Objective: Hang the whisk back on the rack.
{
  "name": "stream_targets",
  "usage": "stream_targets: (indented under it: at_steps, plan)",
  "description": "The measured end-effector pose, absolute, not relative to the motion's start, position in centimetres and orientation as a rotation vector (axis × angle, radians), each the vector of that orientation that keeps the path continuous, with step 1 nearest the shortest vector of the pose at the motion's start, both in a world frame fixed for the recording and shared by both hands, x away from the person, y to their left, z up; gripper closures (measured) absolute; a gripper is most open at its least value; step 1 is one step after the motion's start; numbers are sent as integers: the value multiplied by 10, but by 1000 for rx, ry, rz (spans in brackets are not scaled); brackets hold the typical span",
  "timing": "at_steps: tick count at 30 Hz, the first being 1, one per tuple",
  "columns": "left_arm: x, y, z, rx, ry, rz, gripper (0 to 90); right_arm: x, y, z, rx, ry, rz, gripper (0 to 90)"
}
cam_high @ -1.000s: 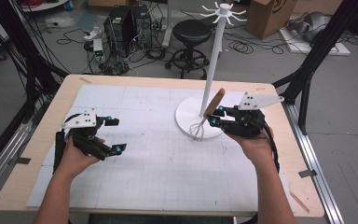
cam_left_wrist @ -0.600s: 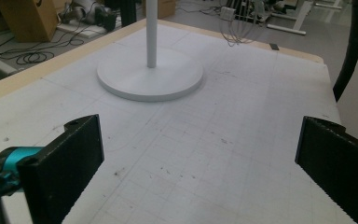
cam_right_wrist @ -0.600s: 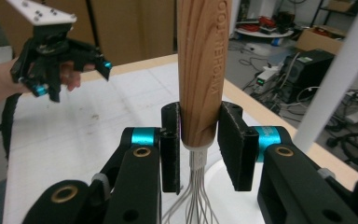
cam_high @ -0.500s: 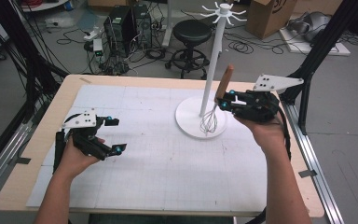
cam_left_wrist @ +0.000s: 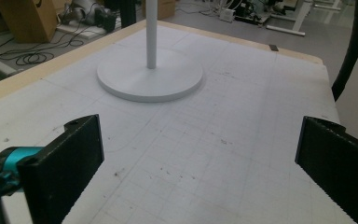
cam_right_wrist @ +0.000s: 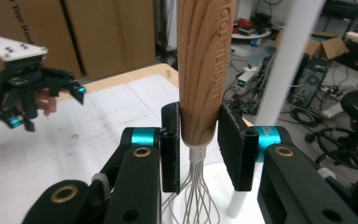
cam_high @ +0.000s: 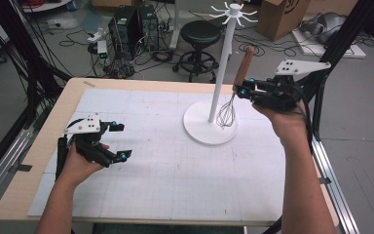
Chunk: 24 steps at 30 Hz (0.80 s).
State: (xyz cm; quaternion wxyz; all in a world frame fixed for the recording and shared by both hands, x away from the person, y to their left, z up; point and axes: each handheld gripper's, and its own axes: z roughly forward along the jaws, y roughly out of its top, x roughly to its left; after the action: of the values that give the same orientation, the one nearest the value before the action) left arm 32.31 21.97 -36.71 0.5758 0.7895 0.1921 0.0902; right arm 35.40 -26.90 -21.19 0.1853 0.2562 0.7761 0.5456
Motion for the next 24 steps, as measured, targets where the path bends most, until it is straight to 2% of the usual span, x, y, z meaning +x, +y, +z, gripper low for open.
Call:
stream_targets:
  at_steps: [12,24]
  plan:
    - [323,220,-367,1846,449,211,16,379,-291,-191,840,2153,1500,712]
    - [323,219,-368,1848,448,211,16,396,-293,-180,847,2228,1424,712]
